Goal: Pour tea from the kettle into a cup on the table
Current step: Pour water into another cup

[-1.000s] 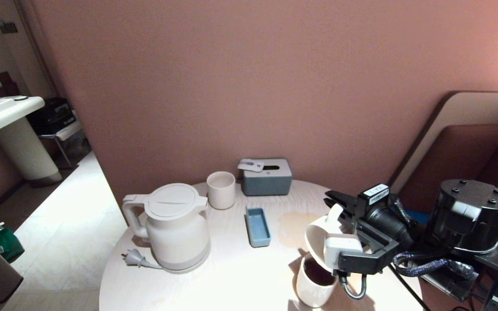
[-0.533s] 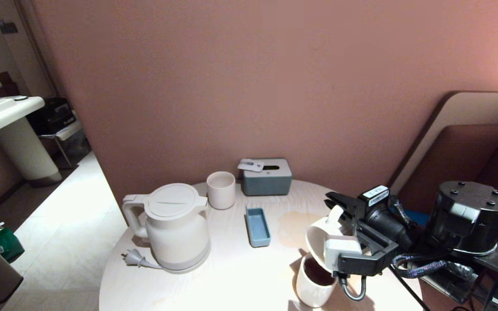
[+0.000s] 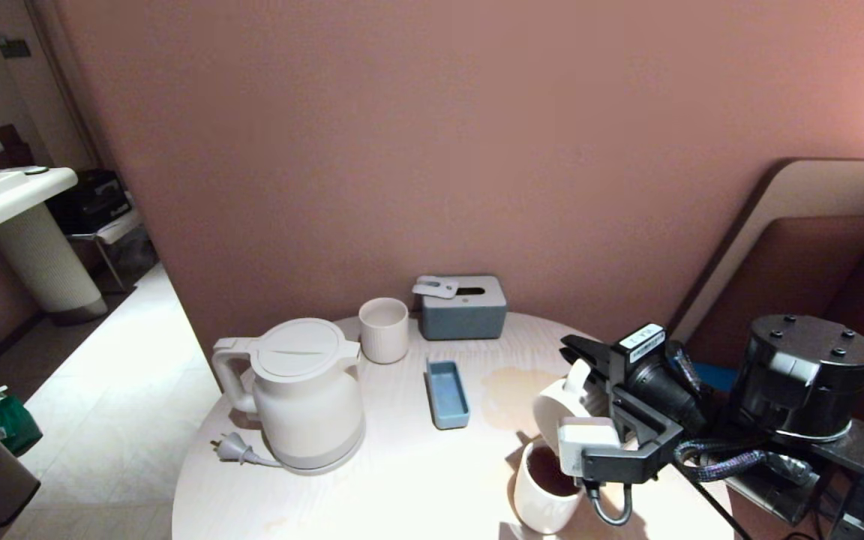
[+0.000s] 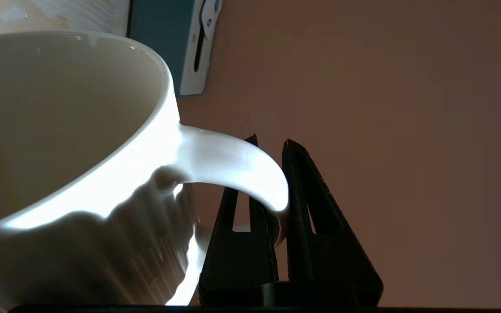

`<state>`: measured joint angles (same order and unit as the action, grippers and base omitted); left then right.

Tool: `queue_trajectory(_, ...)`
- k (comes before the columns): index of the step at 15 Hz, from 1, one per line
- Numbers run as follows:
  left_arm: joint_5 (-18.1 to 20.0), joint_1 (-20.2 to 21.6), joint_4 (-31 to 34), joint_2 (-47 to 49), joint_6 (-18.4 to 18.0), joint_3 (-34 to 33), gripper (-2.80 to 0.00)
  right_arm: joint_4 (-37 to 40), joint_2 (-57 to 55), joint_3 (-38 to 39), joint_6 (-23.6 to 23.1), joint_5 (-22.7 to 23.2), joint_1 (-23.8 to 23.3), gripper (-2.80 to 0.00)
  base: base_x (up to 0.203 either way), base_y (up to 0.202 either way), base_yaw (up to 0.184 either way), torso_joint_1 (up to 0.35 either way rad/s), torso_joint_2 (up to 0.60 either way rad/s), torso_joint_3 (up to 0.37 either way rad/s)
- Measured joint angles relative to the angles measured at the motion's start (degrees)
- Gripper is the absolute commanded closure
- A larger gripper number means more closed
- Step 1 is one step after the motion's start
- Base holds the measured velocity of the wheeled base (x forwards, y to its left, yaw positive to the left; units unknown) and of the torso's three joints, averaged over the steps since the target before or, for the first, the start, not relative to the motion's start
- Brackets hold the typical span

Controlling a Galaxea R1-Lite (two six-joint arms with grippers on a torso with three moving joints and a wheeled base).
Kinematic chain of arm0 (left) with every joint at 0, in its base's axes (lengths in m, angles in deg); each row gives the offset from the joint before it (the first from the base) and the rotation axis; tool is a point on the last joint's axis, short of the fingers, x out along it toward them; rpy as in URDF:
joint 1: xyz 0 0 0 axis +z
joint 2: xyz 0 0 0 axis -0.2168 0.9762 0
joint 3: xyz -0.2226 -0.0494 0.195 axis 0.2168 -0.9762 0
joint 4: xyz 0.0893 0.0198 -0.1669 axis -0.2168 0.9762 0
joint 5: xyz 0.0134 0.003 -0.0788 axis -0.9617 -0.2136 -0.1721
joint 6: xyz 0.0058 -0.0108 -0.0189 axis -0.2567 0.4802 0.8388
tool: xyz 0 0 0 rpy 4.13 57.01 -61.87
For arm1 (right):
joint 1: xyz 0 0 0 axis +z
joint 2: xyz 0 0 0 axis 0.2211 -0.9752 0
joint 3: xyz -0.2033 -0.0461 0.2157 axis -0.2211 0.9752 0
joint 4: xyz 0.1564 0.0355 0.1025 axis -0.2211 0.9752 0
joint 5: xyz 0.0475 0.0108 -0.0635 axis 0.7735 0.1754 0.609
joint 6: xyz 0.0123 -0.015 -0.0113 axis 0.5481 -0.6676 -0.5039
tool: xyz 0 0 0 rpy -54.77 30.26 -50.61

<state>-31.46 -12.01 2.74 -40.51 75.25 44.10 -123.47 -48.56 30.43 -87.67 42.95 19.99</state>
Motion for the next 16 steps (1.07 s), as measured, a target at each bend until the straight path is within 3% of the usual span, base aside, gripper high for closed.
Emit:
queue_trajectory(11,0.0,0.0,0.0,0.0,0.0,0.0,0.0,-0.1,-0.4,0.0,-1.2,0.0,0.0,0.0,0.0,0.0,0.0,0.0,0.0,0.0)
queue_trajectory(16,0.0,0.0,0.0,0.0,0.0,0.0,0.0,-0.5,-0.1,0.3,6.9,-0.1,-1.6,0.0,0.0,0.0,0.0,0.0,0.0,0.0)
